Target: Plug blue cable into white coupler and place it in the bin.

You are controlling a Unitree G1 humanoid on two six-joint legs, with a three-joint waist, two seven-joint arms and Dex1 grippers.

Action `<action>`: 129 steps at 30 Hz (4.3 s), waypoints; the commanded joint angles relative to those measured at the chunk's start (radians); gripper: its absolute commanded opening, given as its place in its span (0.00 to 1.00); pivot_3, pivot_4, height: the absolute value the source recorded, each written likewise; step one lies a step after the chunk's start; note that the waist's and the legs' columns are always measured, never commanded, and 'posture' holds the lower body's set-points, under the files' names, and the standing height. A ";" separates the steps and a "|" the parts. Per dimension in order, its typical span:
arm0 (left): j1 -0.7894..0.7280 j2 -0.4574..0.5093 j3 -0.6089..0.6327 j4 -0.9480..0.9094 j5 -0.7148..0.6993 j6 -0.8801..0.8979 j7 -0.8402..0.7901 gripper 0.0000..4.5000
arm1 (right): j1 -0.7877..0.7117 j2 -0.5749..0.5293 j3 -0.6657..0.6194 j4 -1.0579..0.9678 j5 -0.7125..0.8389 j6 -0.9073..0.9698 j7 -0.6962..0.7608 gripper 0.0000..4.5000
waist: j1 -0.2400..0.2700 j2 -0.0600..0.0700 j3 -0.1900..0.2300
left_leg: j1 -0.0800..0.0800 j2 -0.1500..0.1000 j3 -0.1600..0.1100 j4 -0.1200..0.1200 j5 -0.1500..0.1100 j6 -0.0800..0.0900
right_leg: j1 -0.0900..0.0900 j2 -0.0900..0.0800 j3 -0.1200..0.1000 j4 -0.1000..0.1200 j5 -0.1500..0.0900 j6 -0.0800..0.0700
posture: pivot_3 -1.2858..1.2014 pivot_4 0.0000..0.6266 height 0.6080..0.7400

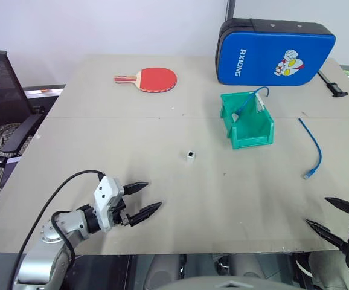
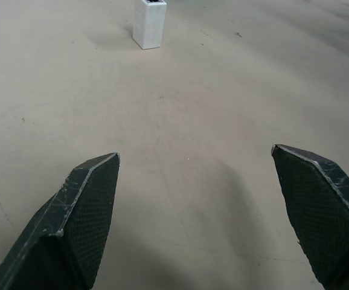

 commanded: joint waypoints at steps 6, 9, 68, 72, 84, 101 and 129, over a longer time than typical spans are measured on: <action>-0.130 -0.072 0.018 -0.089 -0.144 0.166 0.128 0.92 | -0.143 -0.059 -0.051 -0.057 0.106 0.106 -0.040 0.99 | -0.001 0.000 0.000 | 0.001 0.000 0.001 0.001 0.000 0.000 | 0.001 0.001 0.000 0.000 0.000 0.000 | 0.52 0.24 0.93; -0.133 -0.051 -0.009 -0.143 -0.145 0.170 0.097 0.92 | -0.201 -0.165 -0.014 -0.028 0.045 0.102 0.000 0.99 | -0.002 0.000 0.000 | 0.001 0.000 0.002 0.001 0.000 0.000 | 0.001 0.004 0.001 0.001 0.000 0.000 | 0.52 0.24 0.93; -0.482 -0.084 -0.360 -0.048 0.104 0.154 0.059 0.92 | -1.066 0.047 0.714 0.224 -0.286 0.152 0.283 0.97 | 0.001 -0.006 0.003 | 0.010 0.003 0.017 -0.001 0.000 0.001 | 0.003 0.009 0.013 0.002 0.004 -0.006 | 0.52 0.24 0.93; -0.594 -0.120 -0.427 0.033 0.154 0.173 0.047 0.92 | -0.895 -0.015 0.556 0.097 -0.183 0.107 0.273 0.97 | 0.006 -0.006 0.003 | 0.009 0.003 0.017 -0.002 0.000 0.001 | 0.003 0.009 0.013 0.002 0.004 -0.006 | 0.52 0.24 0.93; -0.976 -0.207 -0.623 0.248 0.256 0.334 -0.074 0.92 | -0.274 -0.071 0.028 -0.320 -0.059 0.159 0.132 0.97 | -0.007 -0.008 0.004 | 0.011 0.001 0.014 -0.001 0.000 0.001 | 0.005 0.010 0.012 0.003 0.001 0.000 | 0.52 0.24 0.93; -1.098 -0.275 -0.841 0.511 0.486 0.283 -0.190 0.35 | -0.126 -0.061 -0.001 -0.421 -0.056 0.171 -0.003 1.00 | 0.000 -0.007 0.004 | 0.011 0.000 0.014 -0.001 0.000 0.001 | 0.005 0.010 0.015 0.002 0.000 0.000 | 0.52 0.24 0.93; -0.926 -0.142 -0.279 0.095 -0.374 0.995 -0.313 0.00 | -0.424 0.173 0.286 -0.551 0.981 0.588 -0.692 0.72 | -0.001 -0.007 0.004 | 0.003 0.000 0.007 0.002 0.000 0.001 | 0.001 0.010 0.014 0.003 0.000 0.000 | 0.52 0.24 0.93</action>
